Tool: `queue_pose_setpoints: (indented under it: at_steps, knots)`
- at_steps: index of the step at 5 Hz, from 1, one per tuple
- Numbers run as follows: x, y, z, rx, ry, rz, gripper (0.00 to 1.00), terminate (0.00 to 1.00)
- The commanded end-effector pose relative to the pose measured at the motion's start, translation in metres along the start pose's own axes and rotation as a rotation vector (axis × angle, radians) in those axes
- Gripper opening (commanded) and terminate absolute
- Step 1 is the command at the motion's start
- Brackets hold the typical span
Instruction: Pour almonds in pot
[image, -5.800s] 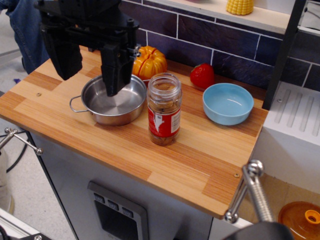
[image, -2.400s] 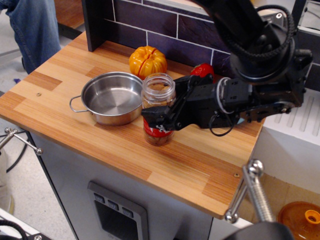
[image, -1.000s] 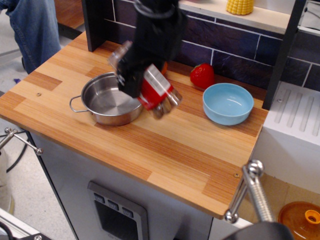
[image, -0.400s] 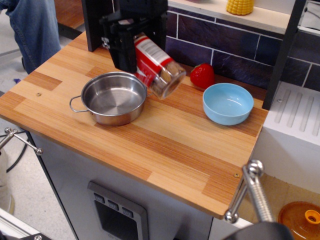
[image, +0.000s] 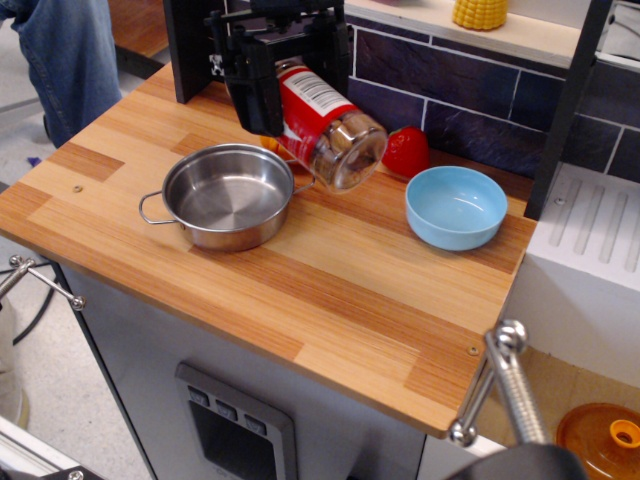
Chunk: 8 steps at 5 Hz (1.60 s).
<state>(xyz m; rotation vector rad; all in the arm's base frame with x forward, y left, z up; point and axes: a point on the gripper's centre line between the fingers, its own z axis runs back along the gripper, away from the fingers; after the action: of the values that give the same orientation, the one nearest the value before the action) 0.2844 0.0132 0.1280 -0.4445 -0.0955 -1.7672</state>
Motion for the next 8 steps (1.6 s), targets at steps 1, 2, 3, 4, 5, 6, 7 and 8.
queue_pose_setpoints:
  at_steps: [1, 2, 3, 4, 5, 6, 7, 8]
  knots:
    - [-0.002, -0.022, 0.011, -0.015, -0.11, -0.059, 0.0, 0.0]
    - [0.002, -0.028, 0.018, -0.019, -0.173, -0.056, 0.0, 0.0]
    - [0.001, -0.029, 0.023, -0.051, -0.232, -0.055, 0.0, 0.0]
    - [-0.002, -0.028, 0.029, -0.073, -0.287, -0.064, 0.0, 0.0]
    - [-0.006, -0.027, 0.037, -0.05, -0.313, -0.073, 0.0, 0.0]
    - [-0.008, -0.028, 0.041, -0.06, -0.366, -0.087, 0.0, 0.0]
    - [-0.008, -0.031, 0.041, -0.066, -0.393, -0.101, 0.0, 0.0]
    - [-0.006, -0.032, 0.04, -0.073, -0.418, -0.101, 0.0, 0.0]
